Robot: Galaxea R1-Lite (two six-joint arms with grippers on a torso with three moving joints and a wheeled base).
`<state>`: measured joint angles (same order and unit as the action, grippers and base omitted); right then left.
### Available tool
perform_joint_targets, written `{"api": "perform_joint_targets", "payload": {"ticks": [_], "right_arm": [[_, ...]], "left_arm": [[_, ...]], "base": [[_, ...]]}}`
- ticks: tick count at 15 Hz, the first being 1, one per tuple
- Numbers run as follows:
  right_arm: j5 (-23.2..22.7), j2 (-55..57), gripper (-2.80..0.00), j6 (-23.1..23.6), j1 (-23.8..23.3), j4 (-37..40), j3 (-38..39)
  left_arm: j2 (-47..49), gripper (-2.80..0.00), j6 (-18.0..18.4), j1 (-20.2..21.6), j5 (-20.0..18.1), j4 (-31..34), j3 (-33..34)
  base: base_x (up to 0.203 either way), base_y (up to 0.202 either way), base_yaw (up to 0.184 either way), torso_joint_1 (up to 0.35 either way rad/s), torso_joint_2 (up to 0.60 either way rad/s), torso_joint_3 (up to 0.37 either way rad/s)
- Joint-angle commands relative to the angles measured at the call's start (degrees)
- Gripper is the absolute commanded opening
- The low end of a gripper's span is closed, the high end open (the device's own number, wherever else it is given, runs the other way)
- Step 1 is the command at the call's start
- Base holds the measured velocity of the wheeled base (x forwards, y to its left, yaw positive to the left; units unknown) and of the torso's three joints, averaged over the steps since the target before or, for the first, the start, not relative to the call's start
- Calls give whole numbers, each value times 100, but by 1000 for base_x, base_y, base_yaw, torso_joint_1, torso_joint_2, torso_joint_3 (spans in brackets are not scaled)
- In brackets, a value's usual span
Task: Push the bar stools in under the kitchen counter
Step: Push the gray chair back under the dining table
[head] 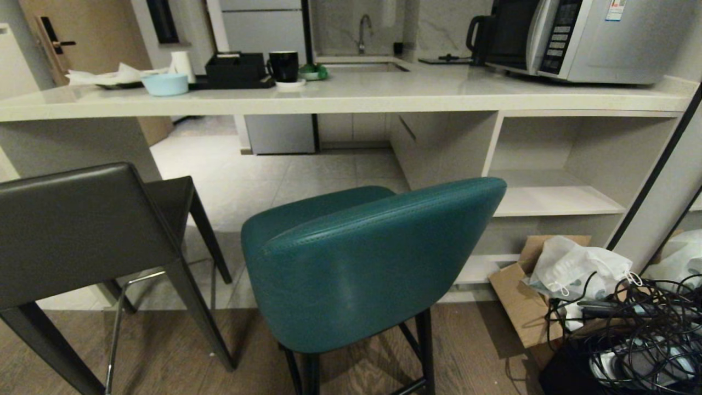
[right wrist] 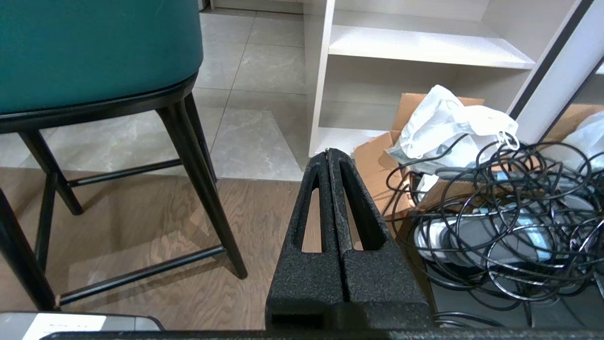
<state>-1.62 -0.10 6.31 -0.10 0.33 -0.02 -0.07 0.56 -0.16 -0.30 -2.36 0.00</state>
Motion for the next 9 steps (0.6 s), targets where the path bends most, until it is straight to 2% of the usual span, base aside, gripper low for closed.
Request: {"api": "perform_joint_targets", "payload": {"ticks": [1,9], "right_arm": [[-5,1,-280,-41,1,-6,-6],[48,10,-280,-370,1,-24,-6]], "left_arm": [[7,-280,-34,12,3,8,97],[7,-280,-73,7,12,-1,105]], "base": [[0,0,0,0,0,0],[0,0,0,0,0,0]]}}
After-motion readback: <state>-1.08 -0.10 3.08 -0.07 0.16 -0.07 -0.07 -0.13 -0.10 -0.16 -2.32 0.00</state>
